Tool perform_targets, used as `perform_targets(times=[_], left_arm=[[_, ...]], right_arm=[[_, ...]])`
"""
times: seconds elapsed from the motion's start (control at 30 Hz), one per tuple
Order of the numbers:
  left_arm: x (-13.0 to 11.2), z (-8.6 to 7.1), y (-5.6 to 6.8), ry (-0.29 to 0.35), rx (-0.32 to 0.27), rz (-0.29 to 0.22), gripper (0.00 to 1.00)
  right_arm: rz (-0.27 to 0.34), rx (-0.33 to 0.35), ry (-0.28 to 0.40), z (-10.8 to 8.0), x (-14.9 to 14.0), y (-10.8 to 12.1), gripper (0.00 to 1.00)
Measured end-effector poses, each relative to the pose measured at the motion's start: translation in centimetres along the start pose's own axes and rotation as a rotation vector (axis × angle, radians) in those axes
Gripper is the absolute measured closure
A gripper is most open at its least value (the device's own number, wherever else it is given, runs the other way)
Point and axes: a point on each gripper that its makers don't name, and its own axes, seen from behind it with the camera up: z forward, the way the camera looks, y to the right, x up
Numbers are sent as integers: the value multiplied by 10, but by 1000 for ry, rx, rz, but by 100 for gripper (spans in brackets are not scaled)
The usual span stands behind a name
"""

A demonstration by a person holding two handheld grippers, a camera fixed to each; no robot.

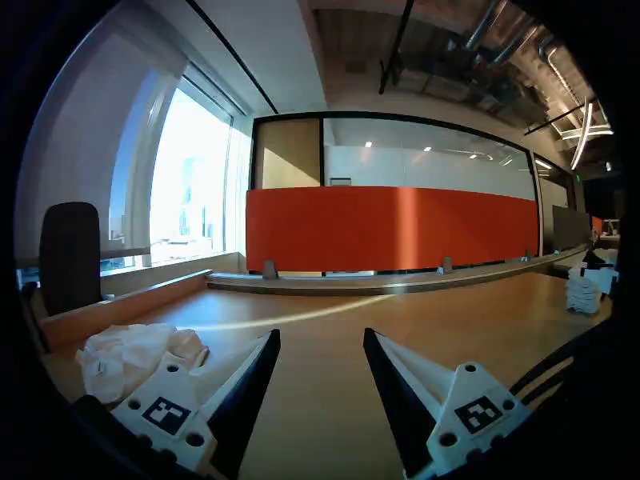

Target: Fold towel

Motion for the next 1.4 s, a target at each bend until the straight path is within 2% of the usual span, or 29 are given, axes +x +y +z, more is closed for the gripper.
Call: perform_targets(times=[1.4], left_arm=[[-2,1,1,1,0,0,24]], right_arm=[[0,1,-1,0,-1,-1,1]])
